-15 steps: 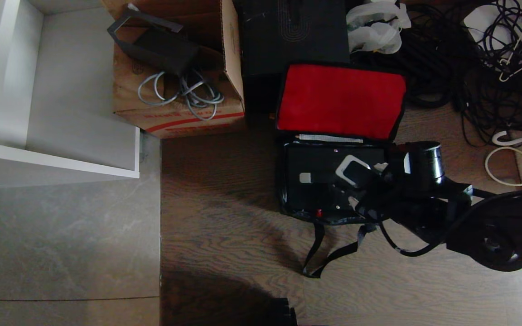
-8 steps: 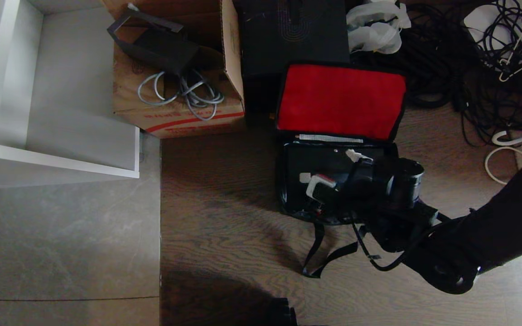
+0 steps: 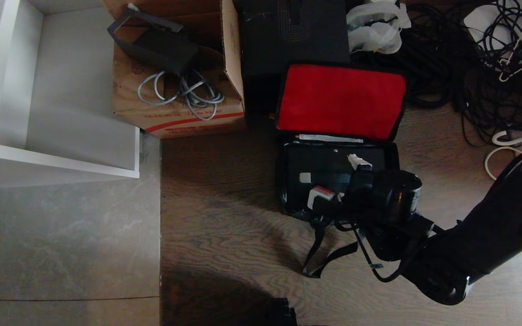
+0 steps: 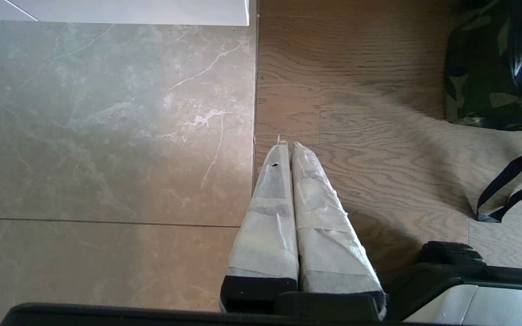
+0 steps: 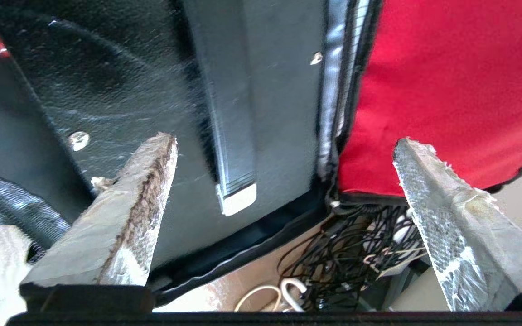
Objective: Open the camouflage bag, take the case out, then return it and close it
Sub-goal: Grip the handle
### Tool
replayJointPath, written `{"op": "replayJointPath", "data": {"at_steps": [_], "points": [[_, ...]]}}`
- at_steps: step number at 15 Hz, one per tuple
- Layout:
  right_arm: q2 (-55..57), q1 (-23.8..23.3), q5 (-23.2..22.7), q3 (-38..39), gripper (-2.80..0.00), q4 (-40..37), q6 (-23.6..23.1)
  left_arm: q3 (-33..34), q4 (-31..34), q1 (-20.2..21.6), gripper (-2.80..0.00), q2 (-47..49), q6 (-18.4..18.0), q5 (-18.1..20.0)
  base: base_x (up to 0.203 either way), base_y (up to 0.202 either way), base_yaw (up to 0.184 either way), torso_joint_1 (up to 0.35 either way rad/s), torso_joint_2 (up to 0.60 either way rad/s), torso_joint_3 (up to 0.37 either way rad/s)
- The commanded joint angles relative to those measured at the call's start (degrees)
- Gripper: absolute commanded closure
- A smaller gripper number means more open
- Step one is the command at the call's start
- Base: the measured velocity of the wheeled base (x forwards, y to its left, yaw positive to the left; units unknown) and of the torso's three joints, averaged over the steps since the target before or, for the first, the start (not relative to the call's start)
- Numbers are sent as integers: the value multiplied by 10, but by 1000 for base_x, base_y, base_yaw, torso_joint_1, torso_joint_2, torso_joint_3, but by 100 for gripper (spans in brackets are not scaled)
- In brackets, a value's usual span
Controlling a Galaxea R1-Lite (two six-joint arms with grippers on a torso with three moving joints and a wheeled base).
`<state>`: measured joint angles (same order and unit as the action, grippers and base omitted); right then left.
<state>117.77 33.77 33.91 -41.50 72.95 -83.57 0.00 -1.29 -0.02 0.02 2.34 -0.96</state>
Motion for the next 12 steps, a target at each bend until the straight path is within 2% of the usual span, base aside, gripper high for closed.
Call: {"op": "replayJointPath", "data": {"at_steps": [1,4,8,12], "points": [[11,0,3,4,-280,11,-1,6,0,0,0,0,0,0,0,0,0,0,0,0],[26,-1,3,-3,-280,3,4,6,0,0,0,0,0,0,0,0,0,0,0,0],[65,-11,2,-17,-280,38,19,6,0,0,0,0,0,0,0,0,0,0,0,0],[90,-43,-1,-48,-280,60,13,6,0,0,0,0,0,0,0,0,0,0,0,0]]}}
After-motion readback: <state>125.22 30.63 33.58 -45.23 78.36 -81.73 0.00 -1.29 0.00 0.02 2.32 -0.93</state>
